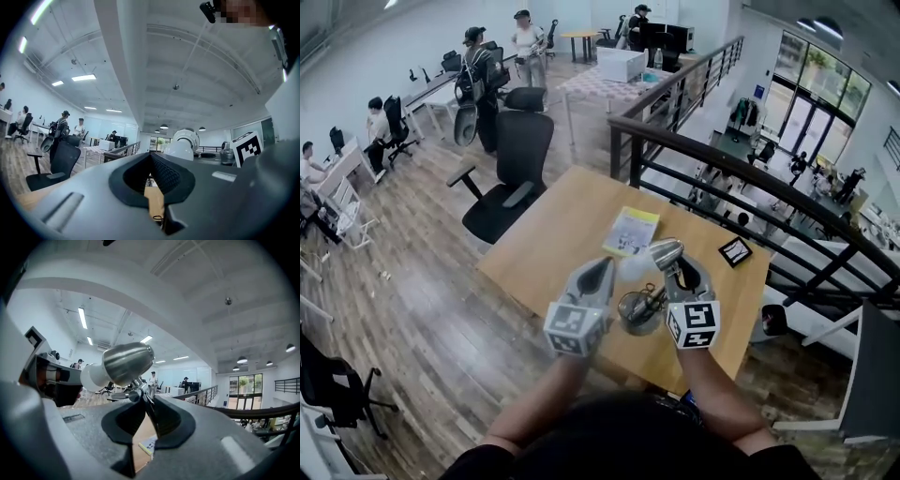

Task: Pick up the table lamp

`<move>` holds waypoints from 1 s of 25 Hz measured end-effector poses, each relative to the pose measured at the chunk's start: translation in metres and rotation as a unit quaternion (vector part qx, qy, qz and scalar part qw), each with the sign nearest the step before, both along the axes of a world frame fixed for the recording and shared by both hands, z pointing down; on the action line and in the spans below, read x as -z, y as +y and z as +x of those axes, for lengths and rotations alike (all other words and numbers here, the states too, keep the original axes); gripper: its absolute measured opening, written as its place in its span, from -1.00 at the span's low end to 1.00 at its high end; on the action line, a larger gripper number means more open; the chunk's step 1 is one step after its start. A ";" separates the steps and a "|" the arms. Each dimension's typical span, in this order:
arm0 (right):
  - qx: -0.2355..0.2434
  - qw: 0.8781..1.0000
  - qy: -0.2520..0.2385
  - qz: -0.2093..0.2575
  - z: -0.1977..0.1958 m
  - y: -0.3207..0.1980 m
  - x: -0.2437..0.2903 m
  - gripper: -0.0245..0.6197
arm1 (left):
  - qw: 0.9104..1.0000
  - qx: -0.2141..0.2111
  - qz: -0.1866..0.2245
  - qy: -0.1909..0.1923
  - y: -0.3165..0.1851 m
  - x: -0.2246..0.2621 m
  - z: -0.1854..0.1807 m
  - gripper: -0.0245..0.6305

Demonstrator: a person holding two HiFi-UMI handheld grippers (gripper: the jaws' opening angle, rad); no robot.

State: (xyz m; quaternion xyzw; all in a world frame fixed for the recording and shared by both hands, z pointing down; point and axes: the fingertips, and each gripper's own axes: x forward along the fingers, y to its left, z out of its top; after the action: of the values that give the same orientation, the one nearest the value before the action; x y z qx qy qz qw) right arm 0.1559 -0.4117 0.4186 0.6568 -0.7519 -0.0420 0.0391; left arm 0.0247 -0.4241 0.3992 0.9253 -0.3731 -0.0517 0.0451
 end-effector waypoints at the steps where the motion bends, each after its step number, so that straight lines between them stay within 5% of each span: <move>1: -0.003 1.000 -0.001 0.002 -0.001 0.002 0.003 -0.74 | 1.000 -0.003 0.003 0.001 0.002 0.003 -0.001 -0.92; 25: -0.036 0.999 0.006 0.011 -0.010 0.038 0.023 -0.75 | 0.999 -0.045 0.014 0.021 0.033 0.014 -0.004 -0.92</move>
State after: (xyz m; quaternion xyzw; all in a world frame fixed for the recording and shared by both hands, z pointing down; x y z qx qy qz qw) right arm 0.1457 -0.3736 0.3952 0.6833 -0.7273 -0.0521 0.0378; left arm 0.0208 -0.3912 0.3856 0.9404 -0.3290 -0.0744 0.0423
